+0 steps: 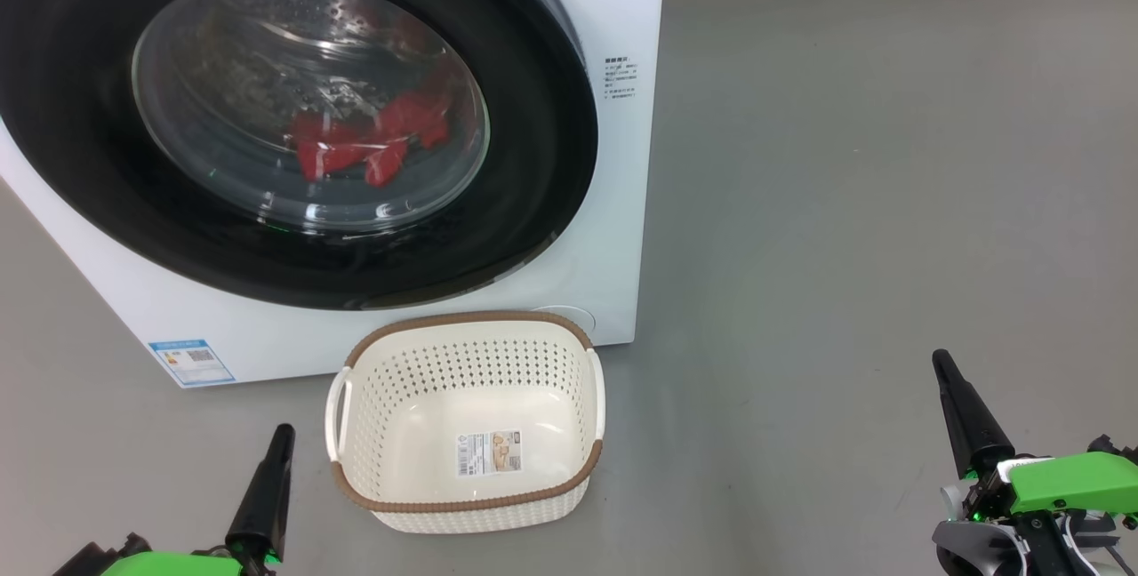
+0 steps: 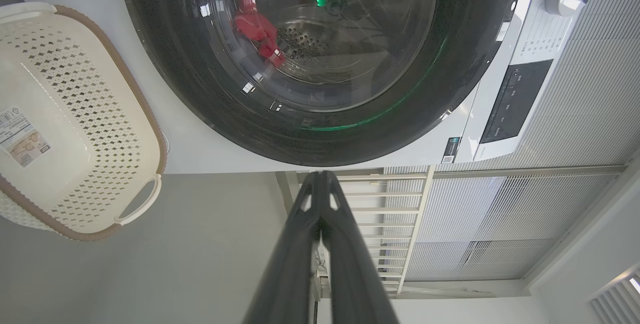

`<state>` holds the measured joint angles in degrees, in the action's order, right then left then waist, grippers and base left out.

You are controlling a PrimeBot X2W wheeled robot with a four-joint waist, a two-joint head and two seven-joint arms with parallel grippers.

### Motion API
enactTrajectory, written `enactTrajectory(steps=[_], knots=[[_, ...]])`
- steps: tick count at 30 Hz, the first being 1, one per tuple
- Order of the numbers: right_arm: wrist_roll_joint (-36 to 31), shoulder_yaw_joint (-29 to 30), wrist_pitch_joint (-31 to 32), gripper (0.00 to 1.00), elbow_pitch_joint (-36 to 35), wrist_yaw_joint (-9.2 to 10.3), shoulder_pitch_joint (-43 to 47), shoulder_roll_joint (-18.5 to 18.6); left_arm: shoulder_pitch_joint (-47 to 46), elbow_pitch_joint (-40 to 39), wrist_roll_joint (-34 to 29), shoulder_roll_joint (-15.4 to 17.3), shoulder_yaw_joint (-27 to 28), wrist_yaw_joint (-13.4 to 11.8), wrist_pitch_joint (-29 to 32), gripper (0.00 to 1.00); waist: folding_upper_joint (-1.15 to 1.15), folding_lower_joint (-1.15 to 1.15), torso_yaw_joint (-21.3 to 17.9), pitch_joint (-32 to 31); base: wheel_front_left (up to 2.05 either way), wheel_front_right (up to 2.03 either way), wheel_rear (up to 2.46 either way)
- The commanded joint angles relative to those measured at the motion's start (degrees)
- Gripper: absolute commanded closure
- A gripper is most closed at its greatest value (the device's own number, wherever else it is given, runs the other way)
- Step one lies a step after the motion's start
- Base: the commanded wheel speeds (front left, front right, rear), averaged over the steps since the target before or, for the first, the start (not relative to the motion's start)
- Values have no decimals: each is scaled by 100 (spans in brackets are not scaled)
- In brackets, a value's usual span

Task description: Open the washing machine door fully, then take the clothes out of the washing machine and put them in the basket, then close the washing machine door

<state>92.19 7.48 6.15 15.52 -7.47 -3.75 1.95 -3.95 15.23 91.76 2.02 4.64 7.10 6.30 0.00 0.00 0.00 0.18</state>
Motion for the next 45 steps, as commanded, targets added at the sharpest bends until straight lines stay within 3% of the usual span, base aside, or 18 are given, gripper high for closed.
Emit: enactTrajectory(steps=[1, 25, 26, 29, 36, 45], knots=[[0, -98, 32, 100, -150, -2, -243, 93, -223, -121, 42, 86, 185, 39, 17, 100, 0, 0, 0, 0, 0, 0, 0], [0, -98, 32, 100, -150, -2, -243, 93, -223, -121, 42, 86, 185, 39, 17, 100, 0, 0, 0, 0, 0, 0, 0], [-1, -1, -1, 0, 1, 0, 0, 0, -1, 2, 0, 0, 0, 0, -2, 0, 0, 0, 0, 0, 0, 0, 0], [0, -43, -8, 0, 307, 0, 190, -103, 183, 282, -1, -82, -40, -3, -1, 0, 0, 0, 0, 1, 0, 0, 0], [-57, -102, -108, 0, 305, 0, 184, -88, 156, 285, 6, -83, -67, -1, -56, 0, 0, 14, -4, -11, 0, 0, 0], [-268, -206, -255, 0, 290, 0, 158, -21, 133, 242, -146, -31, -144, 2, -222, 0, 0, 1, -14, -6, 0, 0, 0]])
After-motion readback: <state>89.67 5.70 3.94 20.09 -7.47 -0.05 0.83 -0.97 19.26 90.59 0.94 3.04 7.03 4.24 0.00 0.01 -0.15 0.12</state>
